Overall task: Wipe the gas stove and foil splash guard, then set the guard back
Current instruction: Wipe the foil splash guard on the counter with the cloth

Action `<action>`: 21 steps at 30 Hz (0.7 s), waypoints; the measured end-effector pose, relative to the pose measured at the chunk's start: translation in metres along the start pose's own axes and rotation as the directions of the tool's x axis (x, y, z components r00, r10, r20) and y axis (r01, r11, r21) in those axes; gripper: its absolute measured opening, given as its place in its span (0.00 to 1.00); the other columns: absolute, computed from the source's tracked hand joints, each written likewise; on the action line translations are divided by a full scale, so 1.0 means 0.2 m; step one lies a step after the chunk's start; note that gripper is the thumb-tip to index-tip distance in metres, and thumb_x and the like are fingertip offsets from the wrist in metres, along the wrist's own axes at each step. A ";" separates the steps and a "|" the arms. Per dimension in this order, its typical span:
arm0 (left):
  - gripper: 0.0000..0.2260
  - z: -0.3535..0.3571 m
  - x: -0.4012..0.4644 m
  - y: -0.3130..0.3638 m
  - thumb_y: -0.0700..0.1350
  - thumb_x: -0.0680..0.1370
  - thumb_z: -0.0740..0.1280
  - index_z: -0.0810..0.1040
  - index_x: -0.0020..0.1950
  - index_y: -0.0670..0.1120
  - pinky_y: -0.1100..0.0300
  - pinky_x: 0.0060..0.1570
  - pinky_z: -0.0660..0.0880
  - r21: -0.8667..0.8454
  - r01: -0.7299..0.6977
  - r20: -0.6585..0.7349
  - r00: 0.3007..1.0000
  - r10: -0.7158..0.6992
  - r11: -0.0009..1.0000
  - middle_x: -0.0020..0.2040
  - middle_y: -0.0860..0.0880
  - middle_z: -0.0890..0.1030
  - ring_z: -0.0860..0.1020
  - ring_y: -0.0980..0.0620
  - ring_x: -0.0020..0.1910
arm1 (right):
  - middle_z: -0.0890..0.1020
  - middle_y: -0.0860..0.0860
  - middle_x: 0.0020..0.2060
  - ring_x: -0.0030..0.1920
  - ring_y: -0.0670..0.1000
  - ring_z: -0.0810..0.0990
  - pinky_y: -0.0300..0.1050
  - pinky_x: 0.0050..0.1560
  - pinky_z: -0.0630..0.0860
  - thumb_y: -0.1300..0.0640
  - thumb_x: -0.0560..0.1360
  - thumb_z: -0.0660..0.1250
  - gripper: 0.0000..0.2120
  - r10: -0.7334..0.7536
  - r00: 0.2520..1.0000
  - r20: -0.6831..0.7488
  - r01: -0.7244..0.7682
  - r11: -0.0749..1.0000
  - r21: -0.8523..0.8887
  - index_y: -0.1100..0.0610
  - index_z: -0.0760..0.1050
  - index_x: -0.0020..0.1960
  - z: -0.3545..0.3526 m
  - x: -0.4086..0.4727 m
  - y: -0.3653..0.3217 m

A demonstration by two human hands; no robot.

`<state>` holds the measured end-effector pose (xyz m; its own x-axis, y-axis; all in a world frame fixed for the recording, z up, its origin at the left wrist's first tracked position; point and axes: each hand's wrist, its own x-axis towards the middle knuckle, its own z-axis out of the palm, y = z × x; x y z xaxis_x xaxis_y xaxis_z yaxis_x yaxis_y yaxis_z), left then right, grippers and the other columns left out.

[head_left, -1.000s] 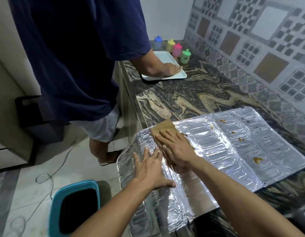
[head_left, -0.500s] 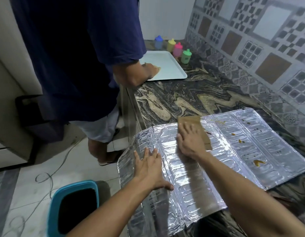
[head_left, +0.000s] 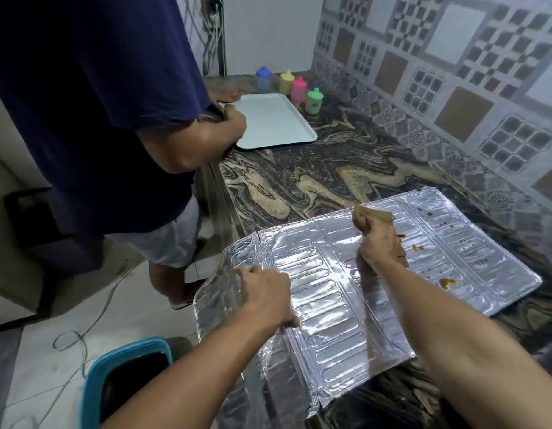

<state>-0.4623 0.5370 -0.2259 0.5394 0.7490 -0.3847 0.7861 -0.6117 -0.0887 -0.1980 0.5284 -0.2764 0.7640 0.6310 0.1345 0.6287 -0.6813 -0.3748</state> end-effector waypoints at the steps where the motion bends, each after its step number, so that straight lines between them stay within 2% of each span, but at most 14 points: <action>1: 0.33 0.00 0.00 0.00 0.69 0.63 0.72 0.79 0.55 0.45 0.39 0.66 0.64 0.016 -0.002 -0.008 1.000 0.002 1.000 0.54 0.47 0.82 0.74 0.43 0.62 | 0.79 0.60 0.54 0.56 0.62 0.75 0.57 0.59 0.73 0.64 0.76 0.60 0.17 0.042 0.999 -0.008 -0.042 0.999 0.022 0.53 0.77 0.61 -0.01 0.00 0.00; 4: 0.36 -0.02 0.01 0.01 0.70 0.63 0.72 0.76 0.60 0.46 0.34 0.67 0.58 0.100 -0.015 -0.019 1.000 0.017 0.995 0.59 0.46 0.79 0.67 0.40 0.68 | 0.81 0.60 0.52 0.53 0.63 0.78 0.55 0.54 0.76 0.61 0.76 0.61 0.15 0.156 0.987 -0.048 -0.143 0.967 0.212 0.51 0.78 0.60 -0.07 -0.01 -0.05; 6: 0.43 -0.05 0.01 0.03 0.69 0.63 0.72 0.69 0.69 0.44 0.31 0.68 0.53 0.083 -0.042 -0.049 0.998 0.046 0.996 0.68 0.42 0.71 0.61 0.39 0.72 | 0.82 0.56 0.52 0.52 0.59 0.78 0.49 0.48 0.75 0.62 0.75 0.59 0.18 0.113 0.987 -0.118 -0.069 0.942 0.328 0.51 0.78 0.61 -0.13 -0.09 -0.13; 8: 0.50 -0.05 0.04 0.06 0.70 0.65 0.70 0.57 0.77 0.43 0.32 0.72 0.46 -0.075 -0.121 -0.077 0.990 0.115 0.990 0.77 0.39 0.56 0.51 0.38 0.76 | 0.80 0.50 0.52 0.50 0.53 0.76 0.46 0.45 0.72 0.64 0.77 0.54 0.21 -0.016 0.986 -0.167 0.075 0.931 0.358 0.49 0.76 0.64 -0.15 -0.24 -0.19; 10: 0.54 -0.01 0.07 0.07 0.73 0.66 0.64 0.45 0.79 0.44 0.35 0.73 0.41 -0.171 -0.196 -0.054 0.980 0.189 0.966 0.79 0.39 0.42 0.39 0.39 0.77 | 0.78 0.45 0.55 0.51 0.48 0.77 0.45 0.48 0.76 0.59 0.77 0.51 0.22 -0.240 0.962 -0.131 0.270 0.910 0.314 0.43 0.74 0.64 -0.12 -0.43 -0.19; 11: 0.56 0.03 0.08 0.07 0.74 0.66 0.63 0.41 0.79 0.44 0.35 0.73 0.40 -0.170 -0.217 -0.023 0.976 0.217 0.961 0.79 0.40 0.38 0.36 0.40 0.77 | 0.79 0.45 0.56 0.52 0.48 0.78 0.46 0.50 0.77 0.57 0.77 0.52 0.20 -0.345 0.935 -0.082 0.354 0.898 0.260 0.43 0.75 0.63 -0.08 -0.53 -0.15; 13: 0.57 0.10 0.09 0.05 0.76 0.66 0.61 0.36 0.78 0.44 0.35 0.73 0.39 -0.147 -0.227 0.052 0.970 0.237 0.963 0.78 0.43 0.35 0.34 0.43 0.77 | 0.80 0.49 0.56 0.55 0.51 0.79 0.47 0.53 0.77 0.57 0.74 0.60 0.15 -0.499 0.867 -0.016 0.498 0.863 0.087 0.50 0.78 0.59 -0.01 -0.68 -0.04; 14: 0.58 0.13 0.10 0.04 0.77 0.65 0.60 0.35 0.78 0.44 0.35 0.73 0.39 -0.140 -0.234 0.070 0.967 0.245 0.962 0.78 0.44 0.34 0.34 0.43 0.77 | 0.81 0.50 0.55 0.55 0.53 0.78 0.49 0.53 0.77 0.58 0.73 0.65 0.13 -0.510 0.860 -0.016 0.510 0.860 0.009 0.53 0.79 0.56 0.00 -0.73 0.02; 16: 0.58 0.13 0.09 0.03 0.78 0.65 0.59 0.36 0.78 0.44 0.34 0.72 0.40 -0.139 -0.231 0.066 0.968 0.242 0.963 0.78 0.45 0.34 0.35 0.44 0.77 | 0.81 0.53 0.53 0.55 0.56 0.78 0.53 0.52 0.77 0.62 0.72 0.69 0.12 -0.388 0.919 -0.067 0.386 0.922 -0.038 0.56 0.80 0.54 -0.04 -0.73 0.11; 18: 0.58 0.11 0.08 0.02 0.77 0.65 0.60 0.37 0.78 0.44 0.33 0.72 0.40 -0.142 -0.223 0.069 0.970 0.234 0.964 0.78 0.44 0.35 0.36 0.44 0.77 | 0.80 0.55 0.54 0.56 0.59 0.76 0.57 0.54 0.74 0.68 0.72 0.66 0.14 -0.162 0.982 -0.094 0.156 0.985 -0.069 0.58 0.79 0.56 -0.09 -0.70 0.20; 20: 0.58 0.11 0.05 0.01 0.76 0.65 0.62 0.38 0.78 0.43 0.32 0.72 0.42 -0.141 -0.220 0.076 0.970 0.232 0.965 0.78 0.43 0.36 0.36 0.43 0.77 | 0.78 0.57 0.55 0.57 0.60 0.74 0.56 0.57 0.73 0.70 0.73 0.61 0.17 0.059 0.995 -0.077 -0.067 0.991 -0.118 0.59 0.78 0.58 -0.17 -0.67 0.24; 21: 0.58 0.10 0.04 0.00 0.75 0.65 0.64 0.39 0.79 0.42 0.32 0.71 0.42 -0.133 -0.213 0.084 0.971 0.225 0.968 0.79 0.42 0.37 0.37 0.42 0.77 | 0.79 0.58 0.55 0.56 0.59 0.75 0.53 0.54 0.73 0.70 0.73 0.61 0.17 0.109 0.991 -0.080 -0.119 0.984 -0.133 0.59 0.78 0.59 -0.19 -0.68 0.25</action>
<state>-0.4635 0.5372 -0.2483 0.6754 0.5678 -0.4706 0.6859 -0.7180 0.1181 -0.2650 0.3943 -0.2792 0.8373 0.5208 0.1661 0.5467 -0.7949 -0.2632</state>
